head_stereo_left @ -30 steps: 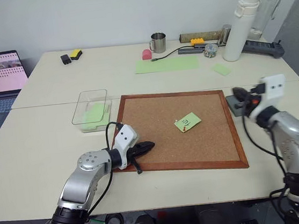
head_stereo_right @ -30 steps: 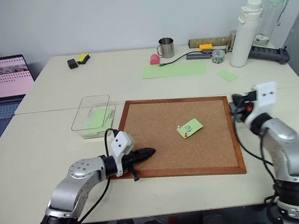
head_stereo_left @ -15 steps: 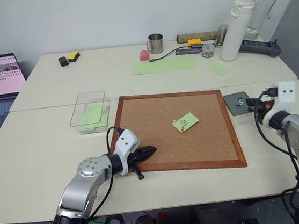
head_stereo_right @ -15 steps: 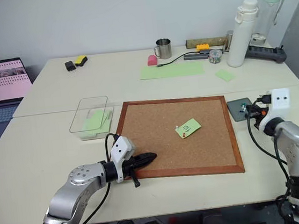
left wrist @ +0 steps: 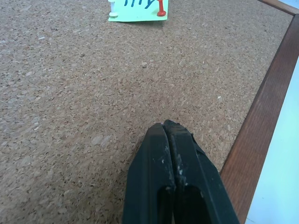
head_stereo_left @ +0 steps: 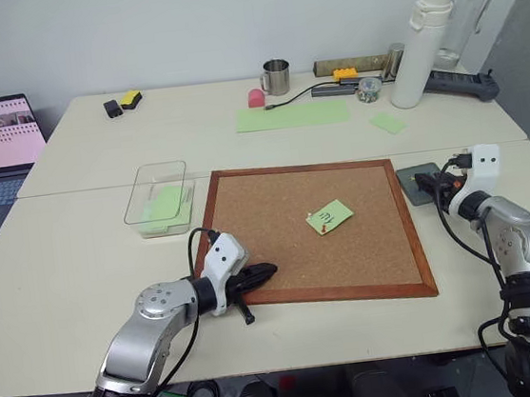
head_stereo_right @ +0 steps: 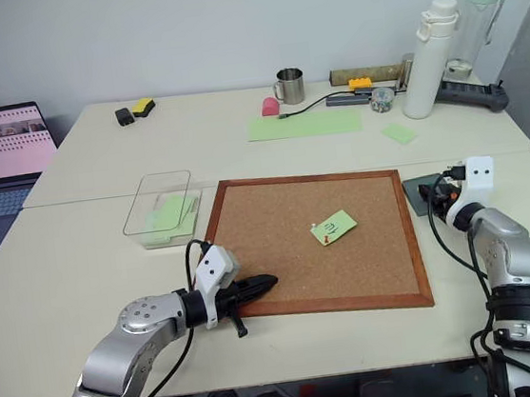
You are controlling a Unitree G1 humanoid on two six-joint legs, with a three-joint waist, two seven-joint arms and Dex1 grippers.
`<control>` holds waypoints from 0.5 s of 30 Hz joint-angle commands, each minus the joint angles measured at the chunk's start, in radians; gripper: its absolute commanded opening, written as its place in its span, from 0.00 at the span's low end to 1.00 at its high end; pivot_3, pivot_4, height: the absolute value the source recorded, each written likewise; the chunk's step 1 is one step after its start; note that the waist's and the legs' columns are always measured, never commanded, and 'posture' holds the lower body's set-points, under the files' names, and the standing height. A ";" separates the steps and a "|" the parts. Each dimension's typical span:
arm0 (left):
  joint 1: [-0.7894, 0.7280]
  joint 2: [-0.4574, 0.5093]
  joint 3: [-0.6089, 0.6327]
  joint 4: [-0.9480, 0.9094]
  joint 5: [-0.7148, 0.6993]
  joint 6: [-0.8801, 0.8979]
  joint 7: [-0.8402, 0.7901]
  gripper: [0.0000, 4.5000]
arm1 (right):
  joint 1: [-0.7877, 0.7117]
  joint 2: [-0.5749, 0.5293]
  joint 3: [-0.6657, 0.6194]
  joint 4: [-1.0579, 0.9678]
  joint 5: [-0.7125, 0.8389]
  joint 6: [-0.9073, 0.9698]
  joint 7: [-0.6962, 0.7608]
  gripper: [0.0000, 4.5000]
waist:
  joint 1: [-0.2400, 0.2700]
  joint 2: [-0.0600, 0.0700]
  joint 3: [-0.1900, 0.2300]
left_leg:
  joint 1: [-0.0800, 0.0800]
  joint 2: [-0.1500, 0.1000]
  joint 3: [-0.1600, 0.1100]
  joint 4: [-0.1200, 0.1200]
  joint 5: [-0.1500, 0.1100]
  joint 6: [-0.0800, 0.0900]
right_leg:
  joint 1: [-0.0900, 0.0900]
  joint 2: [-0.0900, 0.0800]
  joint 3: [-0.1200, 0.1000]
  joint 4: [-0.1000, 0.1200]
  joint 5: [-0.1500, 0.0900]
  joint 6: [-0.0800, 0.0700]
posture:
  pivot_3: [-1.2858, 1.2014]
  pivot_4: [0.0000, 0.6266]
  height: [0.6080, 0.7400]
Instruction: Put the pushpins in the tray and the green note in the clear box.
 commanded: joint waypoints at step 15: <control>-0.019 0.020 -0.027 0.060 0.012 -0.005 -0.025 0.00 | 0.139 0.070 0.365 -0.476 0.095 0.063 0.274 0.71 | 0.002 0.000 0.000 | 0.000 0.000 -0.001 0.001 0.000 0.000 | 0.001 0.000 -0.001 0.000 0.000 0.000 | 0.52 0.24 1.00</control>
